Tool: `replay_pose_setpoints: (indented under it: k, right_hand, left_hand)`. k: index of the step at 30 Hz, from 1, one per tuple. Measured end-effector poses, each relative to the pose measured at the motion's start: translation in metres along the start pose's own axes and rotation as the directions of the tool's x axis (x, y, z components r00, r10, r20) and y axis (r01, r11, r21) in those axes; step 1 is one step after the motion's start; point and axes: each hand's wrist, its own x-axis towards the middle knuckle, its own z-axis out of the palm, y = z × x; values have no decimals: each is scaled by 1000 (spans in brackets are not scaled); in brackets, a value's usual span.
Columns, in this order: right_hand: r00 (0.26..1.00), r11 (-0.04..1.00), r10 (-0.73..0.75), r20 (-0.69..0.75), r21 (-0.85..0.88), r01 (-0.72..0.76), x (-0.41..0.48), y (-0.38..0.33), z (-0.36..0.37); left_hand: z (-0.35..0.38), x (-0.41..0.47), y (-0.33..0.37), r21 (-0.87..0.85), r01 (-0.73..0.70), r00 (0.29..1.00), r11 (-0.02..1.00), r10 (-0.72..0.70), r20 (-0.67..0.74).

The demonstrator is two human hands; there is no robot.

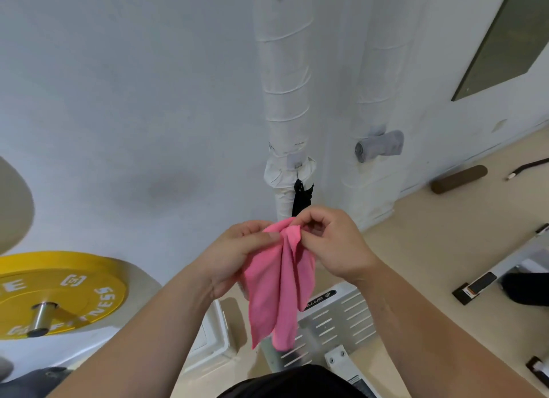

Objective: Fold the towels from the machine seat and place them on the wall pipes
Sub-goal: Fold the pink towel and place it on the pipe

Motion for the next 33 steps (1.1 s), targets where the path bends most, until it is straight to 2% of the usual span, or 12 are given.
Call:
replay_pose_setpoints:
  k: [3,6,10,14,18,21,23,26,29,33]
  right_hand:
    - [1000,1000,12,-1,24,-12,4,-1,-10]
    - [999,997,34,-27,65,-33,6,-4,-14]
    - [996,998,56,-69,19,-55,8,-2,-17]
    - [997,993,43,-61,-109,-50,7,4,-17]
    - [998,989,-4,-63,-150,-5,3,4,-16]
    - [999,995,-33,22,-95,35,-1,3,-18]
    - [995,997,-27,99,-66,33,-5,-2,-18]
    - [986,995,-44,160,-85,58,-6,-8,-15]
    - [994,998,-51,99,-42,55,-4,-10,-11]
    - [999,999,-36,-20,-1,36,-3,-15,-9]
  left_hand:
    - [-9,1,1,-74,173,980,982,-179,-82]
    - [-10,2,1,-135,199,978,971,-206,-42]
    - [-6,8,-1,-170,39,987,985,-65,-150]
    - [0,12,-1,-37,-125,969,991,114,-218]
    - [11,15,3,91,-176,943,980,194,-272]
    - [12,17,2,142,-198,914,970,235,-331]
    - [11,17,1,197,-223,913,955,275,-300]
    - [19,10,2,263,-258,935,930,309,-174]
    - [29,3,4,287,-269,949,919,304,-85]
    - [32,-4,9,284,-288,947,914,317,-59]
